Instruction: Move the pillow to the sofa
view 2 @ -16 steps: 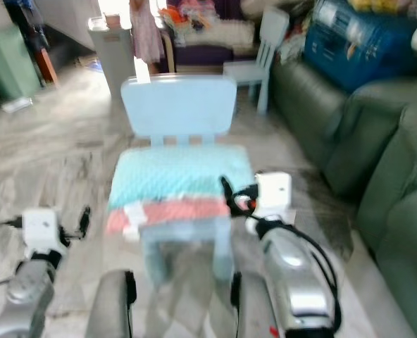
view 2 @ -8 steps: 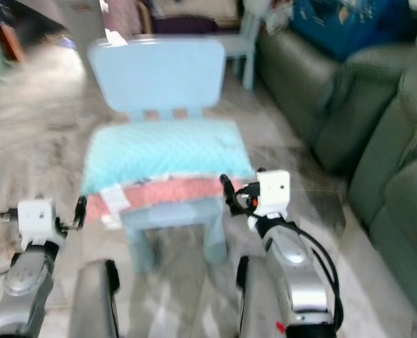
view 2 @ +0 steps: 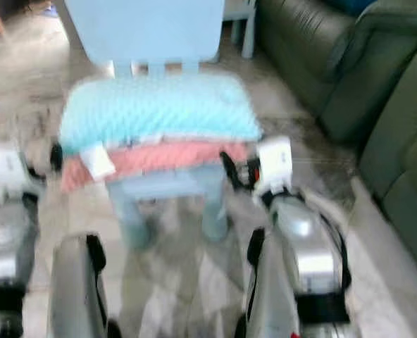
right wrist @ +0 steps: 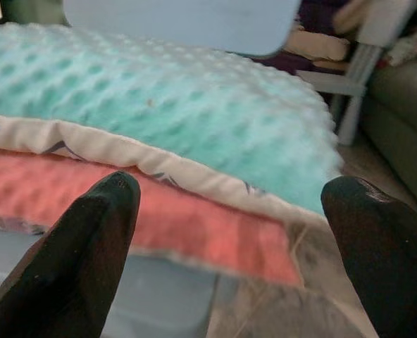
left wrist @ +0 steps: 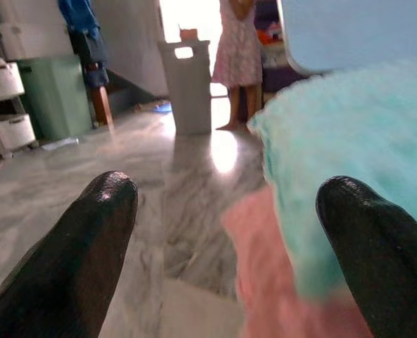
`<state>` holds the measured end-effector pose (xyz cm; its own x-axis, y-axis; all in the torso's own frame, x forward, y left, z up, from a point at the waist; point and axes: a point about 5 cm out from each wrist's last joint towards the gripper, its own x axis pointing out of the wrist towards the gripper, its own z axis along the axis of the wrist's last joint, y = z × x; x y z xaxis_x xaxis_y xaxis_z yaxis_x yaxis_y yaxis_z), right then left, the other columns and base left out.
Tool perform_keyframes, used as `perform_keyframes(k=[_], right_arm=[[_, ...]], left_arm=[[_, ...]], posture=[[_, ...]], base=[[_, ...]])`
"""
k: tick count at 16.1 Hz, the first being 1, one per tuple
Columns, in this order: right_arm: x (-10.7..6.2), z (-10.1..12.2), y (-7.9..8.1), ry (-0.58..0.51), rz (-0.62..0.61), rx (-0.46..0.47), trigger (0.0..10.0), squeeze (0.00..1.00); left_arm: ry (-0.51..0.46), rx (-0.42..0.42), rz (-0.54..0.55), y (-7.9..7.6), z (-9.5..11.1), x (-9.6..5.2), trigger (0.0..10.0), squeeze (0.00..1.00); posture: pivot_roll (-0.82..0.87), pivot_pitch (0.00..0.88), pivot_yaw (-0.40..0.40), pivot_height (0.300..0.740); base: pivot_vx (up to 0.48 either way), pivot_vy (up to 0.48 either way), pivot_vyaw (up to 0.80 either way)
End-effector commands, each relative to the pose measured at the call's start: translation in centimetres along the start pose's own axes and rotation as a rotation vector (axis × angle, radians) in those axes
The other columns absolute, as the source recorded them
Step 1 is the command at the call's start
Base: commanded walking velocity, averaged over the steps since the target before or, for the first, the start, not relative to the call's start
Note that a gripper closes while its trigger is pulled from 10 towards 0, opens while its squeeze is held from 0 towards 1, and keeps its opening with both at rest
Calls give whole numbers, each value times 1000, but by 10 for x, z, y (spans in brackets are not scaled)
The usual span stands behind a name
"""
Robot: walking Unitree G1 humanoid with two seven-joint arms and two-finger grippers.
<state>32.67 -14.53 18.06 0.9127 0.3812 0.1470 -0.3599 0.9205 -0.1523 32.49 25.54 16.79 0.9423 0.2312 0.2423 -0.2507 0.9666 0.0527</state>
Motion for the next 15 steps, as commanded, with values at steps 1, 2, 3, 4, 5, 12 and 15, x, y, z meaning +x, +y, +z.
perform_keyframes(k=[1, 2, 3, 4, 5, 12, 15], right_arm=[[11, 11, -8, -34, 18, -29, 10000, 0], [20, 19, -12, -52, 28, -41, 10000, 0], [23, 23, -14, -60, 29, -43, 10000, 0], [31, 29, -16, -76, 33, -51, 10000, 0], [49, 52, -22, -133, 33, -95, 10000, 0], [75, 90, -52, -209, -115, -152, 10000, 0], [77, 99, -67, -235, -130, -69, 10000, 0]], left_arm=[[7, -18, 23, 5, 5, 12, 10000, 0], [13, -42, 17, 3, 8, 20, 10000, 0], [19, -51, 9, 1, 9, 24, 10000, 0], [11, -69, -6, -2, 13, 30, 10000, 0], [-49, -107, -61, -11, 32, 46, 10000, 0], [-147, -193, -137, -33, 83, 82, 10000, 0], [-157, -125, -84, -26, 92, 87, 10000, 0]], posture=[[-112, 210, -2, 312], [-108, 227, -3, 312], [-107, 232, -2, 312], [-106, 247, -4, 312], [-103, 278, -5, 312], [-92, 330, -5, 312], [-90, 322, -4, 312]], base=[[0, 0, 0], [0, 0, 0], [0, 0, 0], [0, 0, 0], [0, 0, 0], [0, 0, 0], [0, 0, 0]])
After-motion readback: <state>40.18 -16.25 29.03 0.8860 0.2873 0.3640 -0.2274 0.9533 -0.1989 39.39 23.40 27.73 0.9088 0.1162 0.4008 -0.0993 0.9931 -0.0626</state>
